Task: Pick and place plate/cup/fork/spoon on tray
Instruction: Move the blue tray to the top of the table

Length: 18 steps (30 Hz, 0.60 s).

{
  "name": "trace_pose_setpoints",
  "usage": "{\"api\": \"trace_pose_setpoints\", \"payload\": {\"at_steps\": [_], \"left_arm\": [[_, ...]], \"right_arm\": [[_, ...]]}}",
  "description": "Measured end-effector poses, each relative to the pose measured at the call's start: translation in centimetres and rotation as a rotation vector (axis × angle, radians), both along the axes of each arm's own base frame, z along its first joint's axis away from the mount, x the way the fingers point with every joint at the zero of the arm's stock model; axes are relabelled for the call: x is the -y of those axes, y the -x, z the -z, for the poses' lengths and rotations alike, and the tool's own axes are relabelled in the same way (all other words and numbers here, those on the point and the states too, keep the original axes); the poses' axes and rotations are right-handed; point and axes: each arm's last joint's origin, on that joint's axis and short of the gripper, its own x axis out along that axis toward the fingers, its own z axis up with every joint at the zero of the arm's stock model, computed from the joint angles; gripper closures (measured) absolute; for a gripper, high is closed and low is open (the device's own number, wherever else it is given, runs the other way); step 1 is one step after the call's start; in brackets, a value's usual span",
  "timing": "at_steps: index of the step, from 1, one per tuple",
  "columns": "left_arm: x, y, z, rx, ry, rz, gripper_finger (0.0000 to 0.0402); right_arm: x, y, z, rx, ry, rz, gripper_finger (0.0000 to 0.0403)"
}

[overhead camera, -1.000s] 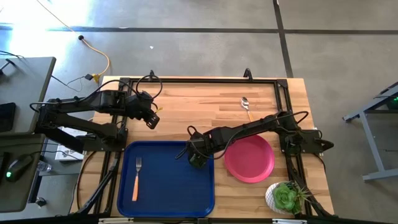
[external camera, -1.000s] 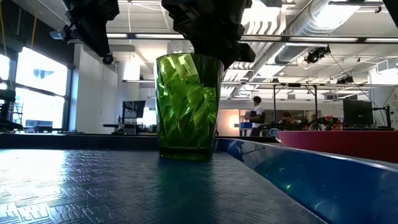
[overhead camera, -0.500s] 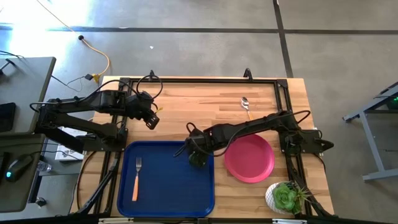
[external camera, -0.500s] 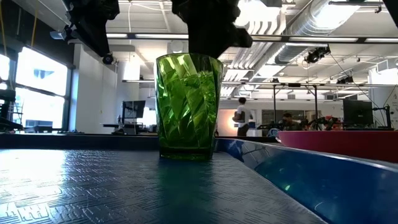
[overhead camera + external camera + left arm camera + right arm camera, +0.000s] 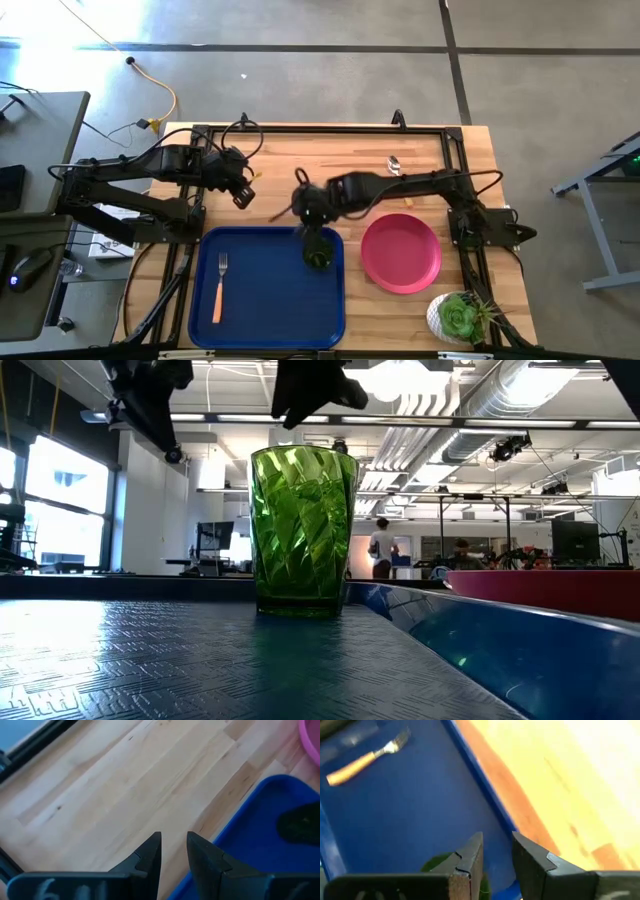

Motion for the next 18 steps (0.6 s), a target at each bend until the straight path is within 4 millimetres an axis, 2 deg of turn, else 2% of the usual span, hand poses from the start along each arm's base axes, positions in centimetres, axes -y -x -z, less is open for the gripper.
{"api": "trace_pose_setpoints", "payload": {"at_steps": [6, 18], "left_arm": [[0.0, 0.0, 0.0, -0.036, -0.043, 0.104, 0.0321], [0.7, -0.1, 0.1, -0.058, 0.018, 0.490, 0.0321]], "right_arm": [[3.3, -0.1, -1.8, 0.046, 0.033, 0.018, 0.0311], [10.1, 1.1, -5.6, 0.120, 0.070, 0.143, 0.0311]]}}
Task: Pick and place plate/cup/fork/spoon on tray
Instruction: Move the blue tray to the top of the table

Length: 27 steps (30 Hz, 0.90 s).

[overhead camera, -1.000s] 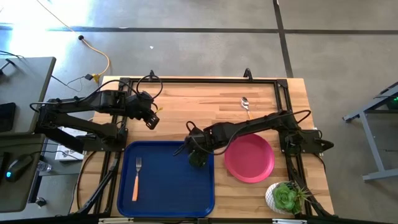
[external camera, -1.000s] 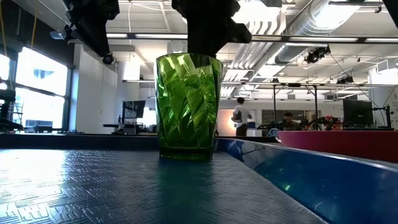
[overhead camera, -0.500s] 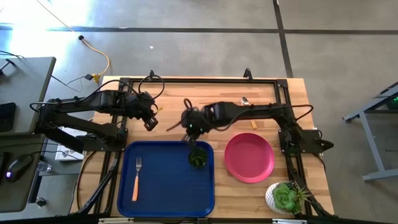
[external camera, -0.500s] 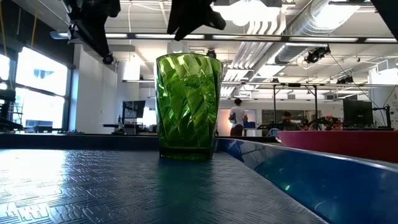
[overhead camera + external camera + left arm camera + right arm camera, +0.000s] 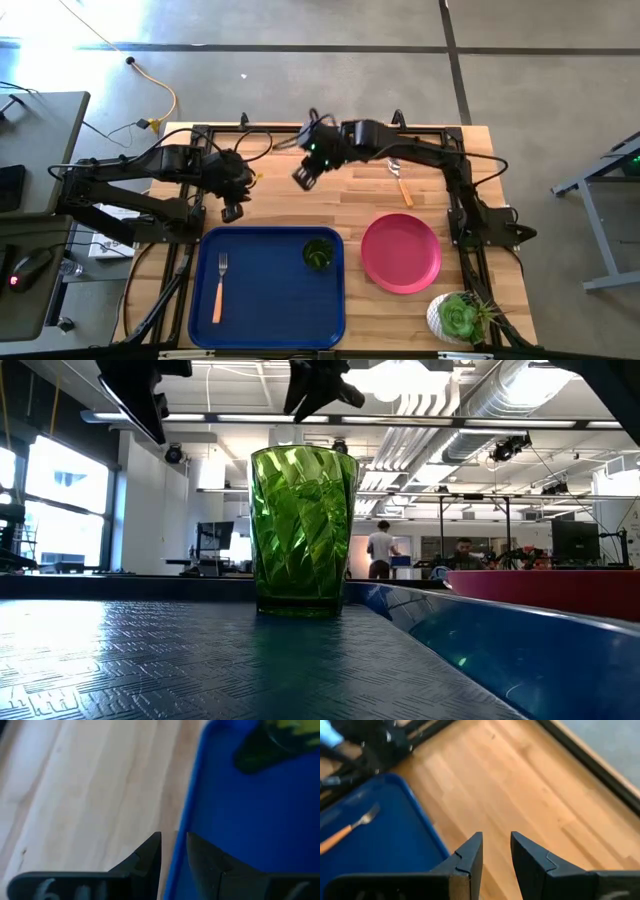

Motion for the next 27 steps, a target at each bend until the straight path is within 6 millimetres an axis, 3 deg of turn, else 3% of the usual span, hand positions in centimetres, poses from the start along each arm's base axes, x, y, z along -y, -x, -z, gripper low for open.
{"api": "trace_pose_setpoints", "payload": {"at_steps": [10, 27], "left_arm": [[1.5, -1.9, 1.3, -0.078, 0.016, 0.150, 0.0321], [4.9, -8.1, 7.0, -0.251, 0.020, 0.278, 0.0321]], "right_arm": [[3.7, 1.9, -2.1, 0.073, 0.003, 0.070, 0.0311], [6.4, 3.2, -2.9, 0.084, 0.026, 0.062, 0.0311]]}}
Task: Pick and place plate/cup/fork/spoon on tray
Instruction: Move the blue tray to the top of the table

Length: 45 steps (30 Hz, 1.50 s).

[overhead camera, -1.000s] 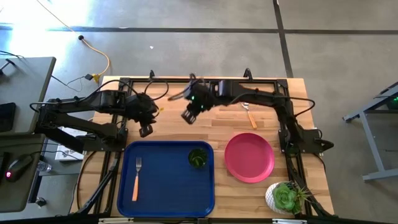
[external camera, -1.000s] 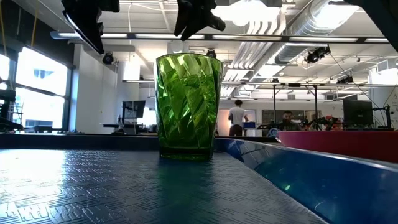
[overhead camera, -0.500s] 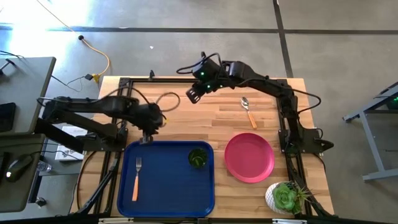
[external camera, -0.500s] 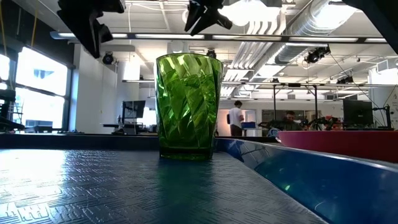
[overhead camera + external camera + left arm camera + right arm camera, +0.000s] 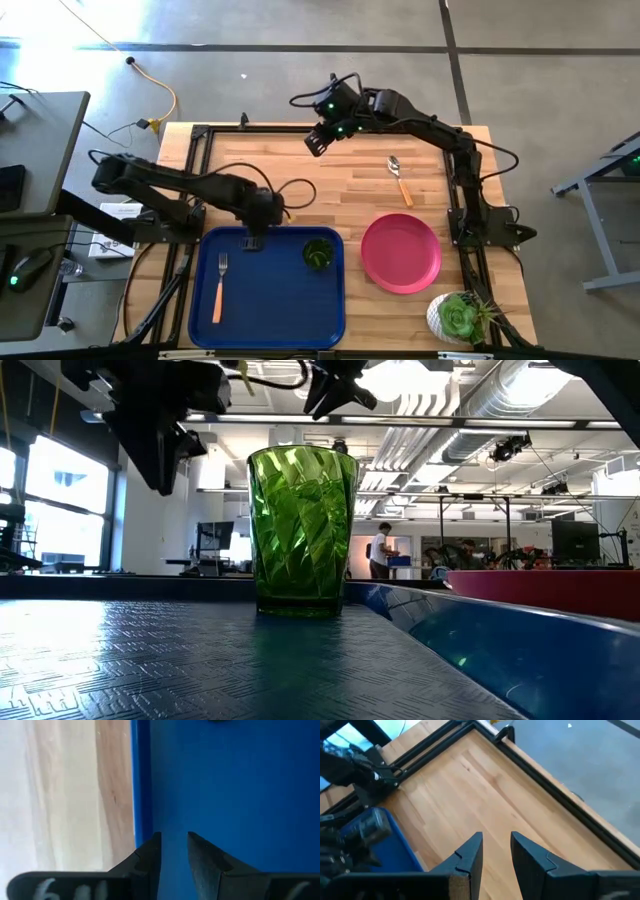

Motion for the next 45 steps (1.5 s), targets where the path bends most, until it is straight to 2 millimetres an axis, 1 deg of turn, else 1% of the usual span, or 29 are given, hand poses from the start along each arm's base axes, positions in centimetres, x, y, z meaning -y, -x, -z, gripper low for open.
{"api": "trace_pose_setpoints", "payload": {"at_steps": [6, 11, 14, 19, 30, 34, 37, 45], "left_arm": [[0.7, -1.3, 2.1, -0.066, 0.000, -0.011, 0.0321], [1.0, -2.3, 3.7, -0.103, -0.005, -0.009, 0.0321], [1.1, -2.7, 4.5, -0.125, -0.008, -0.009, 0.0321], [1.3, -3.6, 5.9, -0.140, 0.011, -0.004, 0.0321], [1.4, -4.5, 9.2, -0.249, 0.007, 0.027, 0.0321], [1.3, -4.8, 9.8, -0.252, 0.006, 0.024, 0.0321], [1.1, -4.9, 9.9, -0.243, -0.011, 0.017, 0.0321], [-0.4, -5.2, 9.9, -0.231, -0.024, -0.015, 0.0321]], "right_arm": [[1.2, 1.1, -0.8, 0.018, 0.010, 0.036, 0.0311], [2.3, 2.5, -2.1, 0.056, 0.019, 0.073, 0.0311], [2.5, 3.1, -2.6, 0.069, 0.020, 0.080, 0.0311], [2.5, 3.2, -2.7, 0.073, 0.019, 0.080, 0.0311], [2.5, 3.2, -2.7, 0.074, 0.009, 0.069, 0.0311], [2.5, 3.2, -2.7, 0.074, 0.009, 0.069, 0.0311], [2.5, 3.2, -2.7, 0.074, 0.008, 0.069, 0.0311], [2.5, 3.2, -2.7, 0.074, 0.008, 0.068, 0.0311]]}}
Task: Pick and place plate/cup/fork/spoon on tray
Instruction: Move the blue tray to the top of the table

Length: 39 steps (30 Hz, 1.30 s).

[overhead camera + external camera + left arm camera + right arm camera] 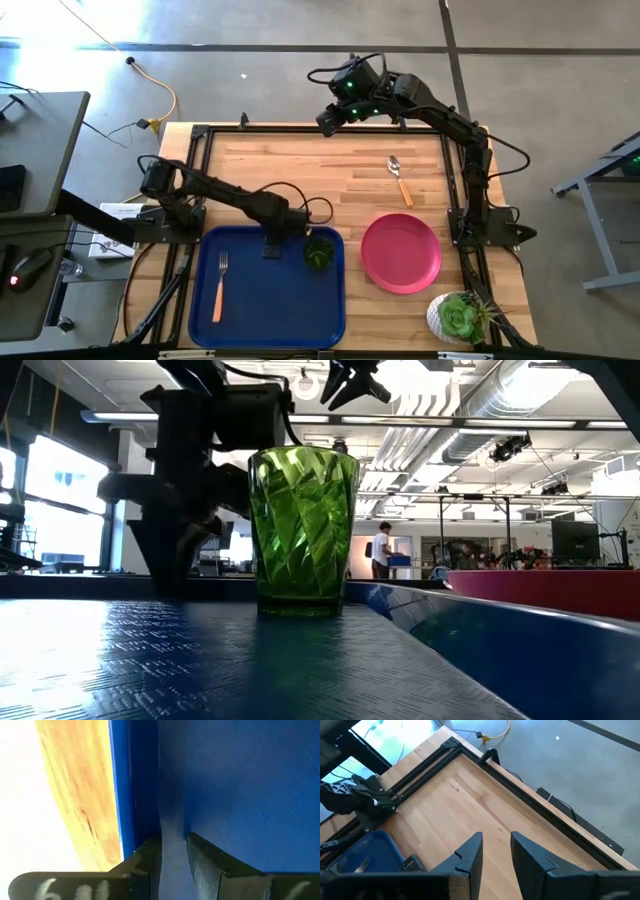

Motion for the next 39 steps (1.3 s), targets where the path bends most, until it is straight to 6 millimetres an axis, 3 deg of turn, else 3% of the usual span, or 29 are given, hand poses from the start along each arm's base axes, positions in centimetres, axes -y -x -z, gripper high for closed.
{"api": "trace_pose_setpoints", "payload": {"at_steps": [21, 39], "left_arm": [[-6.2, -0.6, -0.1, 0.081, -0.017, -0.095, 0.0321], [-12.6, 0.2, -0.1, 0.142, -0.051, -0.151, 0.0321]], "right_arm": [[0.0, -0.1, 0.0, 0.005, -0.005, -0.007, 0.0311], [0.0, -0.1, 0.0, 0.005, -0.005, -0.007, 0.0311]]}}
